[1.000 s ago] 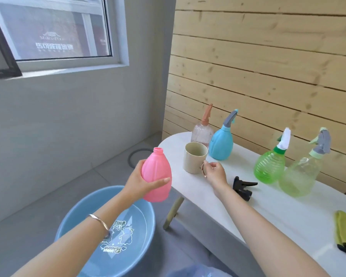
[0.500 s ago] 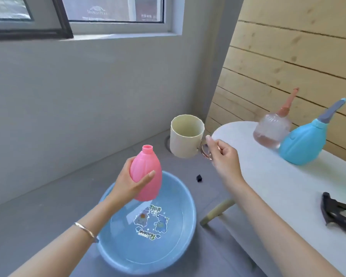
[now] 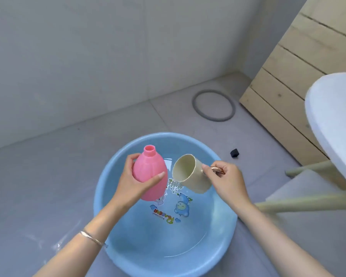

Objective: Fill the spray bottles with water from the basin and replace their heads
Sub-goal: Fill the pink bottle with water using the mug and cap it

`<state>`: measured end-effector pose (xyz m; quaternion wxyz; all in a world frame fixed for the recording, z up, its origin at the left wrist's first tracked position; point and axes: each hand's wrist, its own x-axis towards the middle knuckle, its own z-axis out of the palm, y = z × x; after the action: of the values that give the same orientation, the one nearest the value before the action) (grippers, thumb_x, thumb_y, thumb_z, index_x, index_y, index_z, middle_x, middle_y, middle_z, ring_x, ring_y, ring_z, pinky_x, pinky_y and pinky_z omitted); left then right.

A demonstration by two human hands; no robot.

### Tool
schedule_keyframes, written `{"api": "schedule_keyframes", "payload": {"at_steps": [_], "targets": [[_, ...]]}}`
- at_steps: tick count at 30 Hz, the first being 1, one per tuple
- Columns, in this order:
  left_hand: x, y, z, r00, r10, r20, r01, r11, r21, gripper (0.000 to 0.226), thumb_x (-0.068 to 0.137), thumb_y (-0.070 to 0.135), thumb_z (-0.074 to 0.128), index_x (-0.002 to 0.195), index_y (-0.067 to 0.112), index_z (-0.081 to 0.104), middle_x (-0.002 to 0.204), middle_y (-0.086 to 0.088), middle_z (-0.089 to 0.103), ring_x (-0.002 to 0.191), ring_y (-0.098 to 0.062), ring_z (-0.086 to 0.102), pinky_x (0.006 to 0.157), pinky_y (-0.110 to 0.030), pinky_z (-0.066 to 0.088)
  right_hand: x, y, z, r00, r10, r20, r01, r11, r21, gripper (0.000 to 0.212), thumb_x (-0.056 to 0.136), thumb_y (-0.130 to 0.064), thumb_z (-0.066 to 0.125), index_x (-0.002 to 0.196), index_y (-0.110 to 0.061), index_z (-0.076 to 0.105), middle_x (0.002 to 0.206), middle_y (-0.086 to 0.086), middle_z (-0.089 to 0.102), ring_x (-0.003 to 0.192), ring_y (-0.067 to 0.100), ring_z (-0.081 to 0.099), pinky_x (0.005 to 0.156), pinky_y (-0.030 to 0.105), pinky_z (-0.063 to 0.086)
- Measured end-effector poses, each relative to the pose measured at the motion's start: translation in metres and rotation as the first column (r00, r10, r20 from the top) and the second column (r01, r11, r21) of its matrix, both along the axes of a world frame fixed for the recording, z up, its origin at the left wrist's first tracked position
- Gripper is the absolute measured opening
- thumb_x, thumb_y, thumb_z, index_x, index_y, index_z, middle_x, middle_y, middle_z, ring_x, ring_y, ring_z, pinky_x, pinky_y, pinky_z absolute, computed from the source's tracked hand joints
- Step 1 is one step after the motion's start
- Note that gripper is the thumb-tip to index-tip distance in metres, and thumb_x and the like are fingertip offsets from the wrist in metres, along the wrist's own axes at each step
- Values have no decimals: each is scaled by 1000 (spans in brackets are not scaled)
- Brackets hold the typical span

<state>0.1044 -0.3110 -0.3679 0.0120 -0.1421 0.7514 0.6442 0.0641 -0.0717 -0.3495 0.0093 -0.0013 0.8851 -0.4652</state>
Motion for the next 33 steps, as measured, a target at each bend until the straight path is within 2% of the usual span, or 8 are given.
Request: {"api": "schedule_keyframes", "payload": {"at_steps": [4,6,10,19,24,28,30,33], "targets": [[4,-3,-32,999,33,-7,-34,998,-47,73,45,60,77,110,46,46,108,18,60,88,10,59,66,-6,45,-1,-8,-46,950,245,-193,-134,879,458,34,83,-34,53,56,-19,40,54,-5,46,57,21,47,58,28,30],[10,-7,-47,1000,27,0,-27,996,-82,68,50,59,76,109,48,45,111,19,58,92,12,56,69,-2,42,1,-13,-67,915,348,-206,-181,807,563,29,80,-30,53,58,-24,36,54,-6,47,55,21,49,60,23,23],[23,-16,-64,999,-1,35,5,993,-118,69,54,65,72,115,50,43,121,17,55,104,7,55,77,-5,42,5,-15,-97,887,425,-183,-215,729,650,23,74,-20,63,57,-17,48,55,-2,50,57,24,51,65,27,28],[31,-23,-63,997,67,41,-60,987,-148,71,45,65,77,107,48,47,105,34,55,96,8,56,70,-5,42,27,-33,-117,846,494,-203,-277,731,624,29,82,-28,47,56,-16,47,54,-2,49,56,23,48,66,26,30],[28,-27,-55,994,111,5,-110,987,-116,72,46,64,75,109,45,46,105,34,55,93,11,56,72,-7,43,39,-47,-117,873,455,-177,-340,826,448,29,84,-31,52,59,-16,52,58,-7,51,62,15,46,70,20,31],[25,-34,-49,981,188,-39,-191,979,-74,71,48,63,74,111,43,46,111,21,57,89,13,57,68,-1,42,40,-49,-108,989,141,50,-141,990,5,33,87,-27,65,60,-12,55,57,-11,50,64,7,47,66,16,34],[23,-38,-47,974,224,-39,-225,973,-41,71,48,63,74,111,45,47,110,19,60,88,12,59,67,-2,43,41,-45,-106,974,47,222,0,978,-208,33,88,-21,66,62,-4,55,54,-9,48,58,8,44,60,21,34],[22,-39,-46,972,229,-50,-230,973,-17,67,49,59,75,109,43,51,105,17,63,83,11,61,67,-3,44,46,-36,-96,946,-28,323,155,914,-375,33,90,-16,63,61,-2,55,56,-5,55,62,10,53,69,24,41]]}}
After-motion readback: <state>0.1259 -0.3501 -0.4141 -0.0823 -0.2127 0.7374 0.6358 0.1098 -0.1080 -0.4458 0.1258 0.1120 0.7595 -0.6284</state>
